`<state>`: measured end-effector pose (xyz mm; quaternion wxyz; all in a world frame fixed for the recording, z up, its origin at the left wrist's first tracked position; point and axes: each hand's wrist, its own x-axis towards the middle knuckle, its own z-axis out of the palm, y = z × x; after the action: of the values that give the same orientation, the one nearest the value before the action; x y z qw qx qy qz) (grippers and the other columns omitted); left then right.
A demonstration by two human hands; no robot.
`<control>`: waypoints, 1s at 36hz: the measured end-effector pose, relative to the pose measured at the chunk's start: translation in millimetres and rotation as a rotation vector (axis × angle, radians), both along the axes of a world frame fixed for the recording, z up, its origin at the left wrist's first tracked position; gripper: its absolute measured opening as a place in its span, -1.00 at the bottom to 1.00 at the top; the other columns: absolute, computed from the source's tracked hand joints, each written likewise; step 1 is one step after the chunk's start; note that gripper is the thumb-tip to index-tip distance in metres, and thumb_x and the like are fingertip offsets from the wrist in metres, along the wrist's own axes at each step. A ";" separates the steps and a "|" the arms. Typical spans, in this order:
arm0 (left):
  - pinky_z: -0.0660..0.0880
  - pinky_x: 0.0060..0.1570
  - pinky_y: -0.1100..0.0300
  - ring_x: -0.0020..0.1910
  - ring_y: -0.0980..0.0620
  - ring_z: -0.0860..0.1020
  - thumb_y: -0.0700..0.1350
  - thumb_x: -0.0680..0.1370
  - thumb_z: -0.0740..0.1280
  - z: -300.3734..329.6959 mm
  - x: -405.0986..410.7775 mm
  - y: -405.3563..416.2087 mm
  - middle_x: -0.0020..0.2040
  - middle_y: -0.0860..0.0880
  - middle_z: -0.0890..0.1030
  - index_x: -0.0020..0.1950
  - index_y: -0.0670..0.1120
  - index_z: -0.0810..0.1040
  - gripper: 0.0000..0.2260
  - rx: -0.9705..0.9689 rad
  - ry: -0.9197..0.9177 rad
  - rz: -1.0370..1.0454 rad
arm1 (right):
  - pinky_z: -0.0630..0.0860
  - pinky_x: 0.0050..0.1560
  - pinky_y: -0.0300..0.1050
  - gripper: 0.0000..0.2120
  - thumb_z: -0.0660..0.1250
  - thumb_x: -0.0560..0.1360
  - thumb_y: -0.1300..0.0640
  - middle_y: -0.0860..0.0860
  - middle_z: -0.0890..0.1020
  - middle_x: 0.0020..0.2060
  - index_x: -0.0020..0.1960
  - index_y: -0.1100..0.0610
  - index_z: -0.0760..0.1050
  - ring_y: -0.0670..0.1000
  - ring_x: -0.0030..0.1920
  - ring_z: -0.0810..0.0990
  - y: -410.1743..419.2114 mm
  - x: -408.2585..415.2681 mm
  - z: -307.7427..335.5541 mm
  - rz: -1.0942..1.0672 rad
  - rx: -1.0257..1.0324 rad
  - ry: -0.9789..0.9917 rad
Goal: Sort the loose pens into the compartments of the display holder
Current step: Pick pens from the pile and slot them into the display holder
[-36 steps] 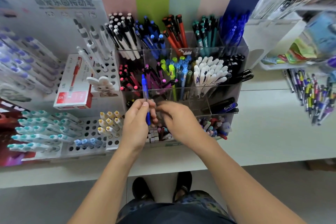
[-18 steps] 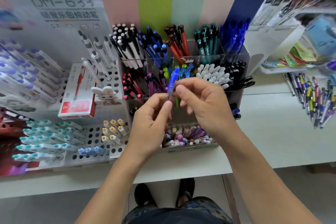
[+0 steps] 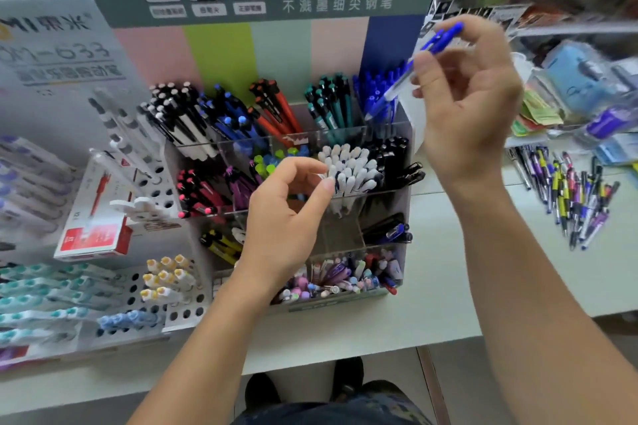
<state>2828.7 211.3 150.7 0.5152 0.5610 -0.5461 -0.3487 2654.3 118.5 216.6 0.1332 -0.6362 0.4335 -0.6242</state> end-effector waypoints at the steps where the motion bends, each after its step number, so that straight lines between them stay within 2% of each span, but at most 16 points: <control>1: 0.56 -0.03 0.08 -0.08 0.07 0.58 -0.12 0.61 0.39 0.2 -2.3 -0.3 -0.09 0.08 0.63 0.06 0.03 0.60 -0.94 0.003 -0.002 0.013 | 0.63 -0.18 -0.08 -0.82 0.39 0.60 0.18 -0.08 0.66 -0.21 0.17 0.16 0.51 -0.08 -0.22 0.68 -3.5 0.0 -2.9 -0.018 0.002 0.029; 3: 0.56 -0.05 0.08 -0.08 0.08 0.58 -0.13 0.61 0.39 0.4 -5.2 -0.8 -0.09 0.09 0.63 0.05 0.04 0.60 -0.93 0.002 -0.031 0.022 | 0.63 -0.20 -0.08 -0.84 0.39 0.59 0.18 -0.12 0.64 -0.25 0.16 0.16 0.52 -0.10 -0.24 0.67 -5.6 -4.7 -6.5 -0.029 -0.003 0.044; 5: 0.55 -0.08 0.07 -0.08 0.08 0.59 -0.13 0.62 0.38 0.9 -7.1 -0.2 -0.09 0.09 0.63 0.04 0.05 0.60 -0.92 0.000 -0.065 0.017 | 0.63 -0.26 0.12 -0.86 0.39 0.60 0.18 -0.08 0.64 -0.25 0.12 0.07 0.48 0.02 -0.25 0.68 -4.5 -13.2 -5.5 -0.038 -0.053 -0.007; 7: 0.55 -0.09 0.07 -0.08 0.08 0.59 -0.13 0.62 0.38 0.8 -9.0 0.2 -0.09 0.09 0.63 0.04 0.06 0.60 -0.91 -0.002 -0.081 0.025 | 0.59 -0.30 0.19 -0.86 0.38 0.61 0.19 -0.06 0.62 -0.26 0.10 0.06 0.45 0.12 -0.26 0.66 -6.3 -21.8 -4.3 -0.058 -0.103 -0.050; 10: 0.55 -0.09 0.10 -0.12 0.07 0.58 -0.16 0.62 0.38 -0.7 -15.4 -2.3 -0.11 0.07 0.63 0.02 0.04 0.60 -0.91 -0.009 -0.093 0.037 | 0.65 -0.21 0.08 -0.88 0.38 0.59 0.17 -0.02 0.66 -0.23 0.12 0.12 0.51 0.03 -0.22 0.69 -16.0 -29.6 -8.7 -0.055 -0.057 0.003; 13: 0.54 -0.11 0.18 -0.13 0.05 0.57 -0.17 0.62 0.37 0.2 -24.5 -7.2 -0.12 0.05 0.63 0.01 0.01 0.61 -0.92 -0.021 -0.075 0.031 | 0.63 -0.14 -0.17 -0.86 0.41 0.55 0.17 -0.05 0.67 -0.20 0.10 0.16 0.60 -0.11 -0.20 0.68 -30.4 -31.2 -15.6 0.016 0.060 0.155; 14: 0.53 -0.11 0.23 -0.13 0.06 0.58 -0.17 0.62 0.37 1.0 -27.5 -8.4 -0.11 0.04 0.63 0.02 0.00 0.61 -0.93 -0.024 -0.075 0.028 | 0.60 -0.13 -0.20 -0.86 0.43 0.54 0.17 -0.06 0.65 -0.21 0.08 0.14 0.62 -0.12 -0.22 0.65 -34.6 -29.5 -18.1 0.039 0.109 0.231; 16: 0.50 -0.12 0.31 -0.14 0.07 0.57 -0.18 0.62 0.37 2.4 -32.1 -9.2 -0.12 0.03 0.63 0.02 -0.02 0.61 -0.94 -0.026 -0.078 0.027 | 0.56 -0.07 -0.14 -0.85 0.45 0.51 0.13 -0.03 0.63 -0.19 0.08 0.08 0.66 -0.05 -0.20 0.59 -41.0 -25.0 -23.6 0.027 0.192 0.377; 18: 0.50 -0.15 0.31 -0.15 0.05 0.57 -0.19 0.62 0.37 3.4 -35.4 -9.6 -0.13 0.03 0.63 0.01 -0.01 0.61 -0.92 -0.025 -0.075 0.029 | 0.53 0.02 -0.14 -0.77 0.49 0.50 0.11 -0.01 0.59 -0.08 0.15 0.04 0.68 -0.05 -0.13 0.55 -45.1 -22.4 -27.6 -0.007 0.274 0.394; 21: 0.53 -0.17 0.17 -0.15 -0.01 0.58 -0.19 0.62 0.37 3.9 -37.8 -11.4 -0.14 0.01 0.63 0.00 0.00 0.61 -0.91 -0.029 -0.062 0.007 | 0.54 0.07 -0.22 -0.70 0.51 0.49 0.15 -0.03 0.53 0.04 0.22 0.03 0.65 -0.07 -0.05 0.58 -43.2 -19.7 -29.1 -0.024 0.331 0.343; 24: 0.55 -0.13 0.00 -0.15 -0.06 0.57 -0.18 0.62 0.37 3.9 -37.1 -13.9 -0.13 -0.02 0.64 0.01 -0.02 0.61 -0.94 -0.052 -0.055 -0.017 | 0.57 0.13 -0.20 -0.46 0.48 0.50 0.29 -0.04 0.46 0.15 0.43 0.03 0.47 -0.06 0.02 0.57 -34.4 -15.2 -34.9 -0.058 0.266 0.345; 26: 0.57 -0.13 -0.03 -0.15 -0.05 0.58 -0.17 0.62 0.37 4.4 -35.8 -16.1 -0.13 0.00 0.63 0.02 -0.03 0.61 -0.95 -0.055 -0.058 -0.036 | 0.54 0.24 -0.15 -0.37 0.41 0.53 0.33 0.04 0.47 0.27 0.55 0.08 0.35 -0.02 0.15 0.55 -30.0 -11.0 -43.8 -0.093 0.211 0.426; 28: 0.58 -0.16 0.01 -0.17 0.01 0.58 -0.15 0.62 0.37 4.0 -34.3 -17.1 -0.14 0.04 0.63 0.01 0.00 0.61 -0.94 -0.051 -0.071 -0.057 | 0.47 0.39 0.00 -0.40 0.34 0.56 0.34 0.11 0.47 0.40 0.57 0.15 0.32 0.09 0.35 0.49 -26.4 -6.7 -53.6 -0.094 0.197 0.494; 30: 0.56 -0.21 0.09 -0.21 0.07 0.57 -0.15 0.62 0.37 4.4 -33.4 -16.9 -0.16 0.09 0.62 0.00 0.04 0.60 -0.91 -0.046 -0.058 -0.078 | 0.38 0.48 0.04 -0.47 0.27 0.60 0.30 0.16 0.44 0.48 0.56 0.20 0.33 0.14 0.47 0.43 -21.1 -4.1 -60.0 -0.074 0.199 0.487; 32: 0.53 -0.24 0.15 -0.24 0.11 0.55 -0.16 0.62 0.37 3.3 -32.4 -15.9 -0.17 0.10 0.61 0.00 0.04 0.60 -0.90 -0.041 -0.037 -0.098 | 0.35 0.51 0.03 -0.54 0.22 0.64 0.22 0.18 0.41 0.50 0.53 0.23 0.37 0.15 0.50 0.40 -16.2 -0.4 -61.2 -0.052 0.198 0.473; 36: 0.49 -0.21 0.25 -0.26 0.13 0.54 -0.18 0.62 0.36 -3.4 -32.8 -12.1 -0.19 0.10 0.61 0.00 0.00 0.61 -0.91 -0.018 0.024 -0.128 | 0.32 0.51 -0.05 -0.54 0.25 0.66 0.10 0.17 0.37 0.53 0.53 0.19 0.38 0.13 0.52 0.38 -11.8 6.2 -57.7 -0.053 0.266 0.473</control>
<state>2795.8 199.2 147.3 0.5033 0.5159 -0.5778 -0.3829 2660.6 106.8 158.9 0.0944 -0.7296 0.5473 -0.3990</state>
